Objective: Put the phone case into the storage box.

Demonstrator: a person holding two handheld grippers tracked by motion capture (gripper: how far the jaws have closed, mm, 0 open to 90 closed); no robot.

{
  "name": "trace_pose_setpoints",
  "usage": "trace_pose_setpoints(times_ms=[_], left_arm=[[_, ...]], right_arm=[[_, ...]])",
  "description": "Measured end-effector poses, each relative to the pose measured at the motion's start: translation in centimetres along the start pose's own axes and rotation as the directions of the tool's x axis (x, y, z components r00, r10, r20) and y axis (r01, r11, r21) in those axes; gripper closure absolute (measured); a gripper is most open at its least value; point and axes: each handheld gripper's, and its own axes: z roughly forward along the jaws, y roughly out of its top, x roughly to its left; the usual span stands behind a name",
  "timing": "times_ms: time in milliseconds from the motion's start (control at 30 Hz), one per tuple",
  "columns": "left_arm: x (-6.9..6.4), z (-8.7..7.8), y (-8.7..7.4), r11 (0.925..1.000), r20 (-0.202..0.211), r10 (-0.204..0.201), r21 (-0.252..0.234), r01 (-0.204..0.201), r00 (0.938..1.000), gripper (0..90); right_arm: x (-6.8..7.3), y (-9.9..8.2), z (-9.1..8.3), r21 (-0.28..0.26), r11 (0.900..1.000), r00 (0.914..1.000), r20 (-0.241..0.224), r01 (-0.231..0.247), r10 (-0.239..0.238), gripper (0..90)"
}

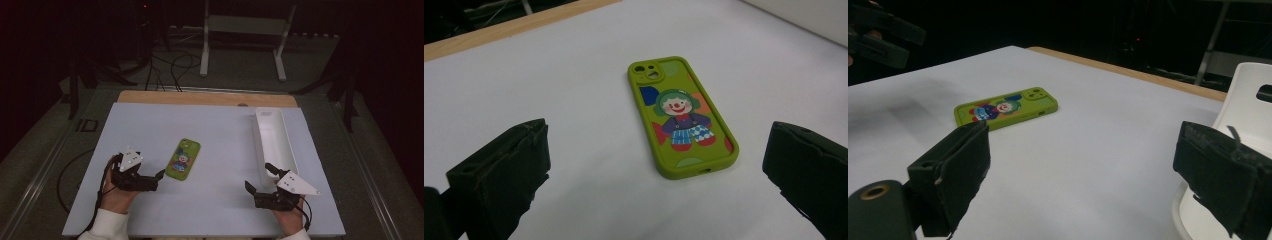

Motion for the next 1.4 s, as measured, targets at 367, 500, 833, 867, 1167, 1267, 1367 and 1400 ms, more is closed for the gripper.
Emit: trace_pose_setpoints(times_ms=[367, 500, 833, 867, 1167, 1267, 1367, 1400], left_arm=[[-0.3, 0.8, 0.5, 0.9996, -0.003, 0.010, 0.028, -0.010, 0.9999, 0.0], [-0.5, 1.2, 0.6, 0.9992, -0.002, 0.015, 0.036, -0.015, 0.9999, 0.0], [-0.7, 1.9, 0.8, 0.9985, 0.004, 0.014, 0.052, -0.014, 0.9999, 0.0], [-0.8, 2.0, 0.8, 0.9985, 0.005, 0.014, 0.054, -0.014, 0.9999, 0.0], [-1.3, 2.9, 1.4, 0.9969, 0.012, 0.024, 0.075, -0.025, 0.9996, 0.0], [-1.5, 3.1, 1.5, 0.9962, 0.012, 0.031, 0.081, -0.032, 0.9995, 0.0], [-1.7, 3.4, 1.7, 0.9960, 0.016, 0.034, 0.082, -0.036, 0.9993, 0.0], [-1.8, 3.6, 1.9, 0.9952, 0.018, 0.043, 0.088, -0.044, 0.9989, 0.0]], right_arm=[[0.0, 0.0, 0.0, -0.001, 1.0000, 1.0000, 0.001, -0.003, 0.003, 8.0], [0.0, 0.0, 0.0, 0.000, 1.0000, 1.0000, 0.002, -0.003, 0.003, 8.0], [0.1, 0.0, 0.0, 0.002, 1.0000, 1.0000, 0.003, -0.001, 0.001, 8.0], [0.1, 0.0, 0.0, 0.002, 1.0000, 1.0000, 0.003, -0.001, 0.001, 8.0], [0.1, 0.0, 0.1, 0.002, 1.0000, 1.0000, 0.001, -0.002, 0.002, 8.0], [0.1, 0.0, 0.1, 0.002, 1.0000, 1.0000, 0.002, 0.001, -0.001, 8.0], [0.1, 0.0, 0.0, 0.003, 1.0000, 1.0000, 0.003, -0.002, 0.002, 8.0], [0.0, 0.0, 0.0, 0.001, 1.0000, 1.0000, 0.003, -0.002, 0.002, 8.0]])
